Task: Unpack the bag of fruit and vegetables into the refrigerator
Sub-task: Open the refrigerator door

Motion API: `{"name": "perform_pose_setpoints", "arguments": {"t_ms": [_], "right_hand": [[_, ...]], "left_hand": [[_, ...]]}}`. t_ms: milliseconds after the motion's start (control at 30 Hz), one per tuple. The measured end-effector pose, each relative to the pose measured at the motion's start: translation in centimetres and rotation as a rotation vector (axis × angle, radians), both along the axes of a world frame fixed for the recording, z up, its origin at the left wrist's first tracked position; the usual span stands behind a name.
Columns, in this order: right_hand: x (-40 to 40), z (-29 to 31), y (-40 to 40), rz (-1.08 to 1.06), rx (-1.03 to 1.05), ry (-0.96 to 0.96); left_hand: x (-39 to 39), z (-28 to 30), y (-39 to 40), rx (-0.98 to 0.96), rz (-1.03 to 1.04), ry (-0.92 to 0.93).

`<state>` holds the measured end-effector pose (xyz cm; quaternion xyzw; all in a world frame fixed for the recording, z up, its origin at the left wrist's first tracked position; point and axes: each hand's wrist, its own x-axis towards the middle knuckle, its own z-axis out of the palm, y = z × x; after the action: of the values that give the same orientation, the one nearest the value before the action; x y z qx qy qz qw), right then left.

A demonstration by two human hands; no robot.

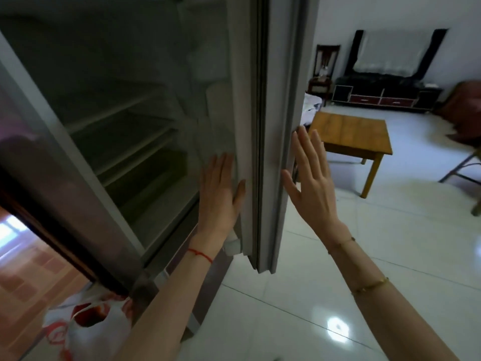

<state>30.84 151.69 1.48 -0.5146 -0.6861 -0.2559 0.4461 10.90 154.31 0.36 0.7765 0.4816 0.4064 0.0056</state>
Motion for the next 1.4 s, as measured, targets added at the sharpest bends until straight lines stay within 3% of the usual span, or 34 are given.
{"name": "perform_pose_setpoints", "arguments": {"t_ms": [233,433,767,1400], "right_hand": [[6.7,0.1,1.4,-0.101,-0.042,0.089],[13.7,0.6,4.2,-0.130,-0.072,0.113],[25.1,2.0,10.2,-0.015,-0.236,0.113],[36.7,3.5,26.2,0.025,-0.342,0.173]], "left_hand": [[6.1,0.2,2.0,0.043,-0.134,0.033],[13.3,0.0,4.2,0.121,-0.107,0.063],[24.0,0.9,8.0,0.058,-0.032,0.112],[36.3,1.1,19.6,0.061,0.021,0.192]]}}
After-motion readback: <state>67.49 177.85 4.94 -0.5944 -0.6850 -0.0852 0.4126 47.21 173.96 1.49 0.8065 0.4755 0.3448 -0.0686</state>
